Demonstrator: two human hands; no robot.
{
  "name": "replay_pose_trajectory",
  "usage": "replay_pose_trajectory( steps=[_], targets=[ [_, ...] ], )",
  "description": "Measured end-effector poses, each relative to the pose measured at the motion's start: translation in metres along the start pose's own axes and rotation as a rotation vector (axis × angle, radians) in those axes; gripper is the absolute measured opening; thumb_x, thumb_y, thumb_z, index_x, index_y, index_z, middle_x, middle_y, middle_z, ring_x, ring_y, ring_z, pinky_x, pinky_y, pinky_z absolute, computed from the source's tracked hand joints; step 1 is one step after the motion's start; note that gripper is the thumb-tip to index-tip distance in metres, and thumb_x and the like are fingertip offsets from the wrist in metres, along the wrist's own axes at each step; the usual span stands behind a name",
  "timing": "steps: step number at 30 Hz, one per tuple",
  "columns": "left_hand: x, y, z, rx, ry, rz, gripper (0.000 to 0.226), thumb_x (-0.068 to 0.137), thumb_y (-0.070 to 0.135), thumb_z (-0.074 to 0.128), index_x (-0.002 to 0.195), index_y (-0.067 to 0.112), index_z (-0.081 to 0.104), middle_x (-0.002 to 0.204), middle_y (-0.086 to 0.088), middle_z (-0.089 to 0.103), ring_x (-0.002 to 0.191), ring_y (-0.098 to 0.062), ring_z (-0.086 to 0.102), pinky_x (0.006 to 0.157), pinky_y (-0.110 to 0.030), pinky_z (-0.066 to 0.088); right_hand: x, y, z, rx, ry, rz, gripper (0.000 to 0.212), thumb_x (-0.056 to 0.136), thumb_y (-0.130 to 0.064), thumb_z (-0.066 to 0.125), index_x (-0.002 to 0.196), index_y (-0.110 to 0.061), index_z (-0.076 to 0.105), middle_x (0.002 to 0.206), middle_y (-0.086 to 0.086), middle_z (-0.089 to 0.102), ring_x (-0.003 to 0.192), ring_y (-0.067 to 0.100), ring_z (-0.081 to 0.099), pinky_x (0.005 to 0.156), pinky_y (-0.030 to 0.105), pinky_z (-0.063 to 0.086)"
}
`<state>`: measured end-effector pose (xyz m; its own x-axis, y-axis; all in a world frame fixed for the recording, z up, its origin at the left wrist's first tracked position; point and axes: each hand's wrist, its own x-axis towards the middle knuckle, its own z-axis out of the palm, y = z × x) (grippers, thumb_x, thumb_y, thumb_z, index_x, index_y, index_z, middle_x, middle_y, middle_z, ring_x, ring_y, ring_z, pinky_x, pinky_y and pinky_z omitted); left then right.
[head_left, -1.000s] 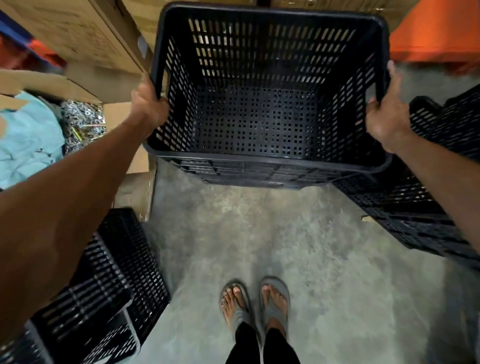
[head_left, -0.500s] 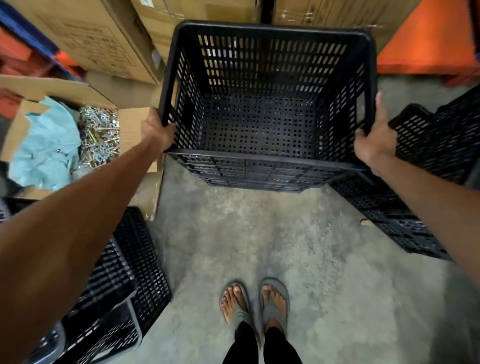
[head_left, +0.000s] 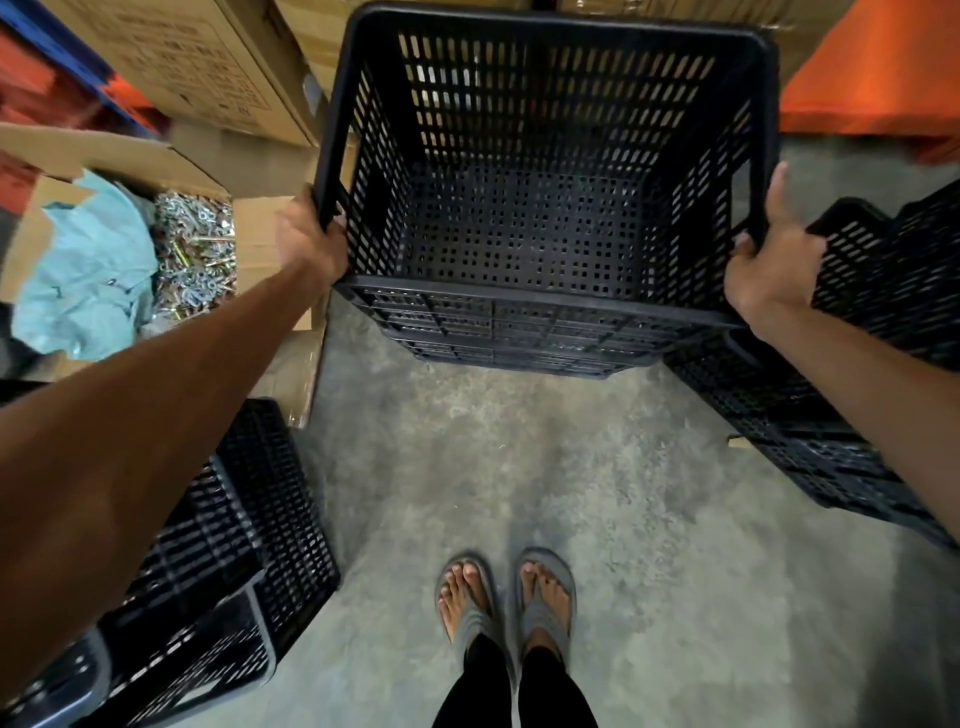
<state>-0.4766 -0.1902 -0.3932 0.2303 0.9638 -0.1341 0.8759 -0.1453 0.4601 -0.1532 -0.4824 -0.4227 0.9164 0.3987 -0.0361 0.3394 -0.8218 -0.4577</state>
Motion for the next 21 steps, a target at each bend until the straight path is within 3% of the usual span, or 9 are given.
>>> replay_pose_trajectory(
  steps=[4, 9, 16, 21],
  targets=[
    [-0.008, 0.000, 0.005, -0.021, 0.026, -0.010, 0.036, 0.097, 0.018, 0.049, 0.133, 0.013, 0.047, 0.123, -0.008, 0.063, 0.107, -0.023, 0.062, 0.077, -0.020, 0.045, 0.000, 0.006, 0.001, 0.008, -0.029, -0.005, 0.072, 0.097, -0.017, 0.042, 0.152, -0.044, 0.005, 0.102, 0.022, 0.063, 0.099, 0.040, 0.056, 0.103, 0.038, 0.045],
    [-0.011, 0.004, 0.001, 0.055, -0.001, 0.009, 0.040, 0.098, 0.016, 0.046, 0.138, 0.012, 0.040, 0.126, -0.010, 0.061, 0.111, -0.026, 0.061, 0.083, -0.027, 0.049, -0.004, 0.002, -0.003, -0.023, -0.043, -0.005, 0.073, 0.097, -0.017, 0.041, 0.152, -0.044, 0.001, 0.102, 0.023, 0.063, 0.096, 0.040, 0.058, 0.102, 0.039, 0.045],
    [-0.008, 0.001, -0.003, 0.028, -0.065, 0.022, 0.040, 0.097, 0.013, 0.048, 0.136, 0.011, 0.037, 0.126, -0.016, 0.061, 0.106, -0.032, 0.063, 0.069, -0.025, 0.047, -0.022, -0.003, -0.006, -0.070, -0.050, 0.034, 0.078, 0.097, -0.018, 0.045, 0.152, -0.046, -0.002, 0.096, 0.025, 0.063, 0.089, 0.040, 0.060, 0.092, 0.042, 0.049],
    [-0.012, -0.004, -0.009, 0.008, -0.111, 0.003, 0.039, 0.096, 0.011, 0.050, 0.133, 0.010, 0.040, 0.125, -0.016, 0.059, 0.109, -0.030, 0.059, 0.075, -0.024, 0.043, -0.042, -0.001, -0.007, -0.085, -0.036, 0.040, 0.078, 0.097, -0.016, 0.045, 0.153, -0.043, -0.002, 0.087, 0.023, 0.063, 0.082, 0.038, 0.061, 0.085, 0.042, 0.051]
  ],
)
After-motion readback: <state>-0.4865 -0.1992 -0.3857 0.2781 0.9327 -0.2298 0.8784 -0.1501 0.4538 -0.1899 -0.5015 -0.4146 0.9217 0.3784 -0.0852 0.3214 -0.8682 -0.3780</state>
